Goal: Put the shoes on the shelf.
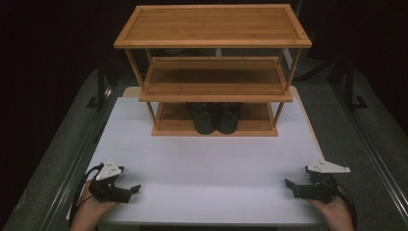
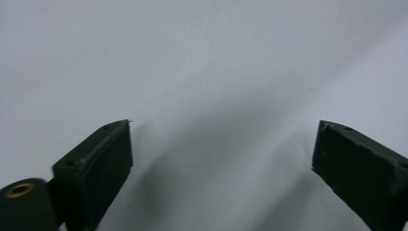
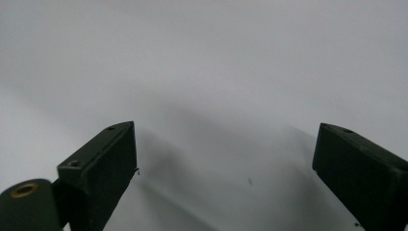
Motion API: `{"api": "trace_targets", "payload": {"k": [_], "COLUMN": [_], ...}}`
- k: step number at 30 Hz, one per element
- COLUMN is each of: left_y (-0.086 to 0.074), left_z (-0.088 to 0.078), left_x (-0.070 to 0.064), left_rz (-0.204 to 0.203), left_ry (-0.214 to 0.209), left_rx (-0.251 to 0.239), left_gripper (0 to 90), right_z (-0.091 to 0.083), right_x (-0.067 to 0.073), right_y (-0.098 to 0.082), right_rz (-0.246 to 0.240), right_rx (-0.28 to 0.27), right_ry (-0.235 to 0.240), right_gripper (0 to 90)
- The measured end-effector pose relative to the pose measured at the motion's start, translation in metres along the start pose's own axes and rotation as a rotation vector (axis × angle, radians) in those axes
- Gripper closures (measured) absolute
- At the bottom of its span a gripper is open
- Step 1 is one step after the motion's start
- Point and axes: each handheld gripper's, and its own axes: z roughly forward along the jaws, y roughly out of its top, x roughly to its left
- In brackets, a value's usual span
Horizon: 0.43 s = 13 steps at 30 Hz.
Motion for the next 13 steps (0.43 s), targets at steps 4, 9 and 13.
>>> {"api": "trace_targets", "payload": {"k": [4,9,13], "left_y": [-0.0033,-0.003,0.0004], "left_z": [0.0029,0.0032,0.006], "left_x": [0.0013,0.0015,0.0019], "left_rz": [-0.011,-0.011,-0.021], "left_ry": [-0.013,-0.015,-0.018], "left_rx": [0.023,0.026,0.019], "left_gripper": [0.0,0.0,0.0], "right_z": [-0.0022,0.0004,0.0008], "right_x": [-0.0008,0.0009,0.0011], "right_y": [-0.0035,-0.0029,-0.0018], "right_rz": [0.0,-0.007,-0.008], "right_rx": [0.024,0.048,0.052], "right_ry": [-0.005,-0.003,-0.006], "right_gripper": [7.9,7.7,7.6]}}
